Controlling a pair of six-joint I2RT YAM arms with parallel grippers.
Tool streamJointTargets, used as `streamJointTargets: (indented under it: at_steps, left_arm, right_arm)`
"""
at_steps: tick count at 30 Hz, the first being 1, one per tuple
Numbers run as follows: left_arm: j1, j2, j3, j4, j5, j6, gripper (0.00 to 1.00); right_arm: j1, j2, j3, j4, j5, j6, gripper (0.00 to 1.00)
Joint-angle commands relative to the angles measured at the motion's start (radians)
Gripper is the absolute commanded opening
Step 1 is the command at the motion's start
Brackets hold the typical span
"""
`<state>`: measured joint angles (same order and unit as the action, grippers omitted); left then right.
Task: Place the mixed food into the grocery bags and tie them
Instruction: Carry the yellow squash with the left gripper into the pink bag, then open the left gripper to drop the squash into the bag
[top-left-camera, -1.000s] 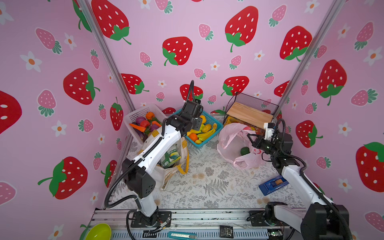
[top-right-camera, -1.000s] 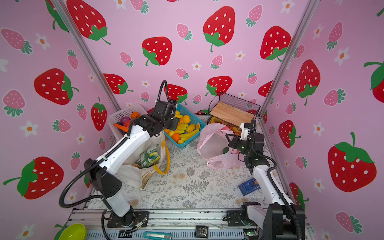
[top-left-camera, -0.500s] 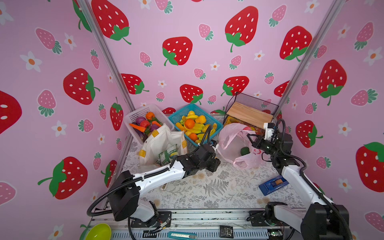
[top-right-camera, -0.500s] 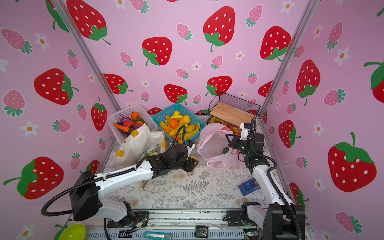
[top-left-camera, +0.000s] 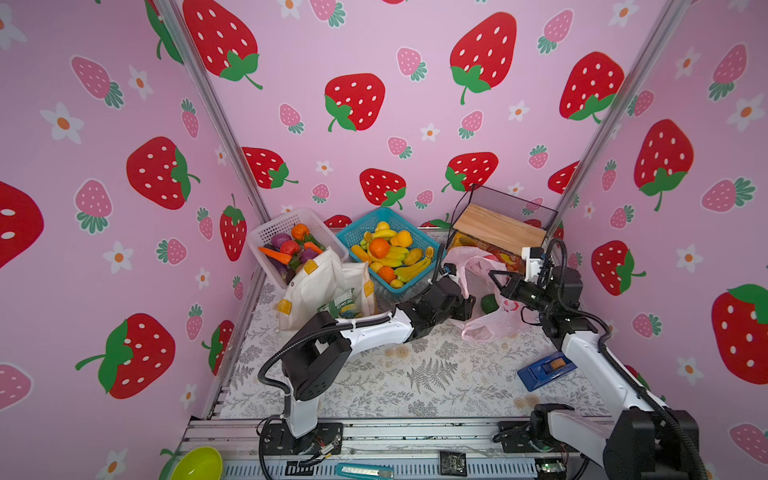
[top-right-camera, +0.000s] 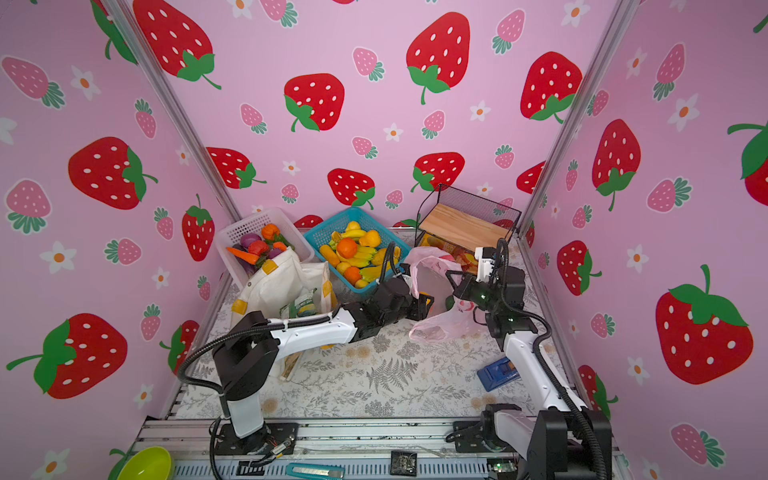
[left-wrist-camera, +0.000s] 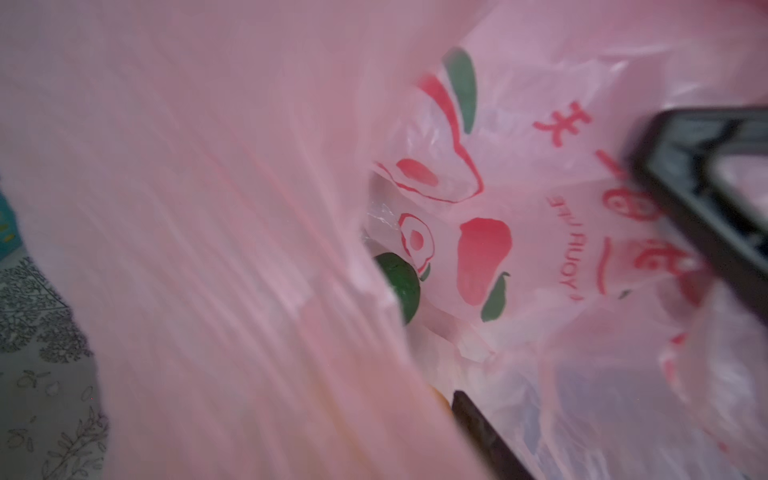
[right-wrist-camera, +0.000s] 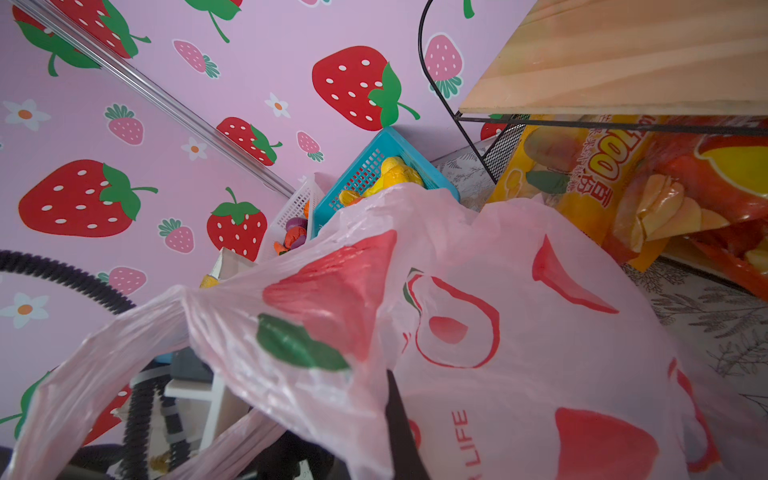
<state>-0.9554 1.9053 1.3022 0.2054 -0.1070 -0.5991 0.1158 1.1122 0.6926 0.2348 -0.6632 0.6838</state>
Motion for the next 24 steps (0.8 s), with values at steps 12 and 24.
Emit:
streamJointTargets:
  at_steps: [12, 24]
  left_arm:
    - [0.004, -0.034, 0.032, -0.122, -0.1, 0.114, 0.81]
    - [0.094, -0.426, -0.15, -0.334, 0.07, 0.377, 0.79]
  right_arm:
    - [-0.005, -0.028, -0.007, -0.006, 0.018, -0.004, 0.0]
    - [-0.051, -0.041, -0.019, -0.014, 0.074, -0.018, 0.0]
